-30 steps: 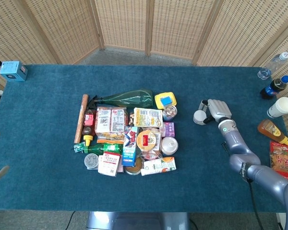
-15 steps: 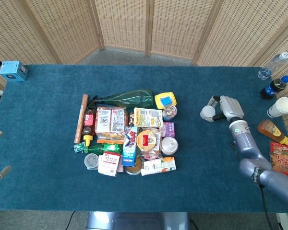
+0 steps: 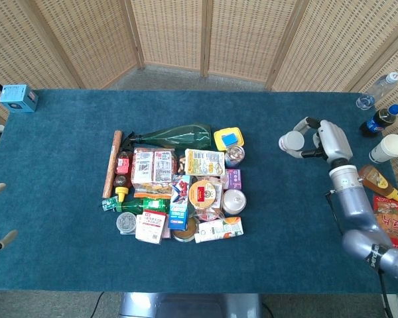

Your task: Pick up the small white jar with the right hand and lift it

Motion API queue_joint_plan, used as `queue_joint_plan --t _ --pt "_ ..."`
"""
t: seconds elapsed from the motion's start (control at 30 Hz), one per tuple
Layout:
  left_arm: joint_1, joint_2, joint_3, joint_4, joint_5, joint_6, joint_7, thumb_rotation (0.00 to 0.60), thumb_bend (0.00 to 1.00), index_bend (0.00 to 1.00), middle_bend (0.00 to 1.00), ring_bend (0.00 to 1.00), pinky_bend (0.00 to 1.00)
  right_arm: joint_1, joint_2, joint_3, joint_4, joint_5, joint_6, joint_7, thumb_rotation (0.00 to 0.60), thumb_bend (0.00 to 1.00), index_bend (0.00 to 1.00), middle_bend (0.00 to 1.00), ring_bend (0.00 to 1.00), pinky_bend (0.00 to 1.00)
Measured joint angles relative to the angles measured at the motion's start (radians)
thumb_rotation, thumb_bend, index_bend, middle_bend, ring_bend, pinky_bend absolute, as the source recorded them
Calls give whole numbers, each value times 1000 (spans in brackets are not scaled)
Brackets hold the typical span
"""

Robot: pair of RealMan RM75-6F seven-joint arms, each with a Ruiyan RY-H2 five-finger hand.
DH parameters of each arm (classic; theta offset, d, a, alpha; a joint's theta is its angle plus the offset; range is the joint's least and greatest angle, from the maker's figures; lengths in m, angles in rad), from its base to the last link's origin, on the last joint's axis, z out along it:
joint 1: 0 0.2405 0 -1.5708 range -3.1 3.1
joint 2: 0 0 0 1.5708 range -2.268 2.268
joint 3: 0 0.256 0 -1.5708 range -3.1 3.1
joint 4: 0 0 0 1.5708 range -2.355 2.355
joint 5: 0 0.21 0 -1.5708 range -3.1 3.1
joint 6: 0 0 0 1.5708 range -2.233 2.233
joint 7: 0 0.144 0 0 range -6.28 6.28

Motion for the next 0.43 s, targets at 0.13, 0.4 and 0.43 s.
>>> queue_joint_plan --t 0.13,0.4,0.43 --pt "-1 -3 0 4 0 -1 -3 600 0 148 235 158 0 -24 44 21 -81 -1 37 20 600 108 494 720 933 952" --pt "-2 -2 -3 5 4 2 -6 600 0 148 235 157 0 -53 70 18 -139 -29 72 42 600 108 495 720 934 952" --pt "-3 -1 -3 5 4 1 -6 600 0 148 235 158 0 -56 72 16 -143 -32 74 44 600 108 495 720 935 952"
